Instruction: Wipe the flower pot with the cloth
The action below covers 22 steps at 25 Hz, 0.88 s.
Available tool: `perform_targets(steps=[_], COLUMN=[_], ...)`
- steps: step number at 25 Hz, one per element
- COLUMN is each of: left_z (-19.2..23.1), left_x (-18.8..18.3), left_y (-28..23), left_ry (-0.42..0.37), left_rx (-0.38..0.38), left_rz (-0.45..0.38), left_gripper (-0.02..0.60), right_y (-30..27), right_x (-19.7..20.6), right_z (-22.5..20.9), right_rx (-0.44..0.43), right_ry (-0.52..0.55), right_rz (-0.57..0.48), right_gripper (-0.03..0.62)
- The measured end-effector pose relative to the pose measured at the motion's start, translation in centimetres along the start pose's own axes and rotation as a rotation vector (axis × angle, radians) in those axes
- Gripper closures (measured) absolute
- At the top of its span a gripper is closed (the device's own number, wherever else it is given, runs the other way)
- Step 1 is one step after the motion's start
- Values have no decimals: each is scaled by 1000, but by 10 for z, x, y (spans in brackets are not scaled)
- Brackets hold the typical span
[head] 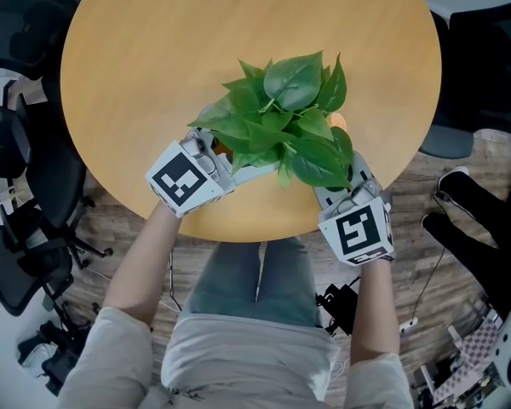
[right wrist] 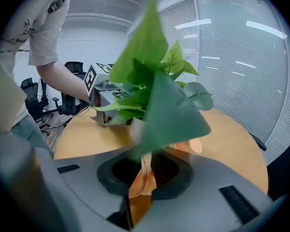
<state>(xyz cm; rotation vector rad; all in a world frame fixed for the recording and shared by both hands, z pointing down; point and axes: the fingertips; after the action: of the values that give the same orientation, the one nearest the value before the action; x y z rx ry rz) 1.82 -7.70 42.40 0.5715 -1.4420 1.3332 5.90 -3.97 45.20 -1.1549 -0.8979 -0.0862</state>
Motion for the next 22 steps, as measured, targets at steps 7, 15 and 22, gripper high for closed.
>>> perform_targets(steps=[7, 15, 22], left_z=[0, -1, 0], left_x=[-1, -2, -2], left_y=[0, 2, 0], left_ry=[64, 122, 142], left_rx=[-92, -187, -246], left_rz=[-12, -25, -32], left_gripper=[143, 145, 146], right_y=[-4, -7, -9], right_x=[-3, -7, -8], right_z=[18, 28, 28], right_rx=[-17, -21, -21], right_ry=[-23, -37, -50], right_rz=[-12, -13, -16], right_gripper=[549, 549, 549])
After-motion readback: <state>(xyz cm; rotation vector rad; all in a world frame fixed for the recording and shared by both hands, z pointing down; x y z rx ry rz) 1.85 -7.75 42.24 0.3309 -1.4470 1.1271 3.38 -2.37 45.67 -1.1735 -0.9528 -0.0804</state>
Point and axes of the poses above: the fingertips, and each gripper's own axes: y backward along the fingers, z to its left, x out of its underside, and after that the axes turned 11 degrees about z, right-handed
